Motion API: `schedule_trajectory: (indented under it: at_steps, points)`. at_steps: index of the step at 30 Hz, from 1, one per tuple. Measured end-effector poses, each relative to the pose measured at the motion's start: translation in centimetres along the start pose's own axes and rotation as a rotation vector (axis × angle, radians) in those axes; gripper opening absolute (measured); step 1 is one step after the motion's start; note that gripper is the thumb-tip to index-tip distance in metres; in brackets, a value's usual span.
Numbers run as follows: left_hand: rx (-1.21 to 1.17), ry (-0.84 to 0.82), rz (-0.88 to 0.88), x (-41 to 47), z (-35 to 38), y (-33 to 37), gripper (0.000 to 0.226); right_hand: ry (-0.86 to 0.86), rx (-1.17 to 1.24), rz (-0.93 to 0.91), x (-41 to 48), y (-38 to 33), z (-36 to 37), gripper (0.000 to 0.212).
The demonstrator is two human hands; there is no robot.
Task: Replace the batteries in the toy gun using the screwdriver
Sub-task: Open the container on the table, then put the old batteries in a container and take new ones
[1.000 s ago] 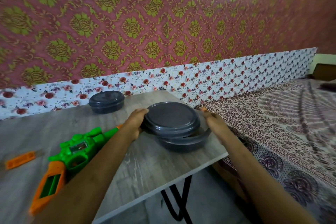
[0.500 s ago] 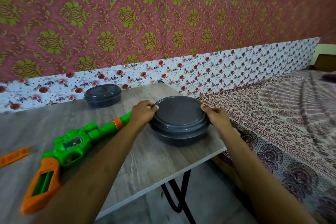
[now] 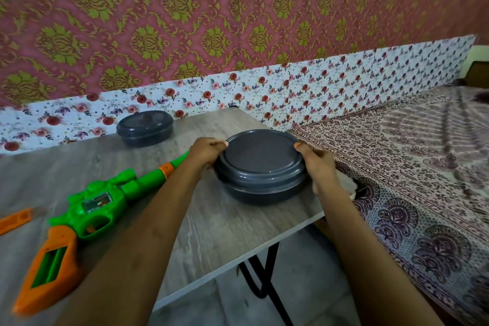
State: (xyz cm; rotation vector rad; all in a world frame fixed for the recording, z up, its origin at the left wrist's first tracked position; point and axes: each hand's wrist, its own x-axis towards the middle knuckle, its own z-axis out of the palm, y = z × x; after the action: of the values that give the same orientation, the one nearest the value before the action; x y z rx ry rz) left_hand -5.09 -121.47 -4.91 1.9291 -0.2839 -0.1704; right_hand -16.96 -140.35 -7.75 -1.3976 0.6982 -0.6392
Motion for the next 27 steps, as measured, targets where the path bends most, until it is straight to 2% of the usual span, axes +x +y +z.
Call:
schedule_trajectory:
  at_steps: [4,7,9,11,15,17,20,22,25,27]
  points:
    - [-0.194,0.022,-0.129,-0.1,0.5,0.4,0.008,0.044,-0.032,0.002,0.5,-0.1,0.3,0.022]
    - [-0.292,0.042,-0.193,0.0,0.3,0.2,0.021,0.079,-0.027,0.004,0.6,0.0,0.6,0.024]
    - [-0.302,0.047,-0.208,0.2,0.4,0.2,0.024,0.102,-0.037,-0.006,0.8,0.2,0.5,0.030]
    - [-0.295,0.080,-0.189,0.5,0.5,0.0,0.026,0.110,-0.052,-0.004,1.0,0.3,0.6,0.025]
    - [-0.215,0.116,-0.153,0.9,0.6,-0.5,0.013,0.122,-0.044,-0.024,0.9,0.4,0.5,0.025]
    - [-0.134,0.114,-0.112,0.7,0.5,-0.3,0.015,0.090,-0.058,-0.043,0.6,0.5,0.3,0.026]
    - [0.255,0.113,0.046,-0.3,0.4,0.5,0.028,0.056,-0.181,-0.076,-0.1,-0.1,-0.1,0.036]
    - [0.435,0.125,0.147,-1.6,0.3,0.9,0.031,0.035,-0.357,-0.121,-0.7,-0.5,-0.7,0.050]
    - [0.494,0.145,0.327,-4.0,-0.5,1.3,0.027,-0.005,-0.526,-0.315,-2.1,-0.4,-1.8,0.055]
    - [0.511,0.017,0.414,-6.0,-1.2,1.4,0.028,-0.094,-0.567,-0.454,-3.5,-0.3,-2.6,0.048]
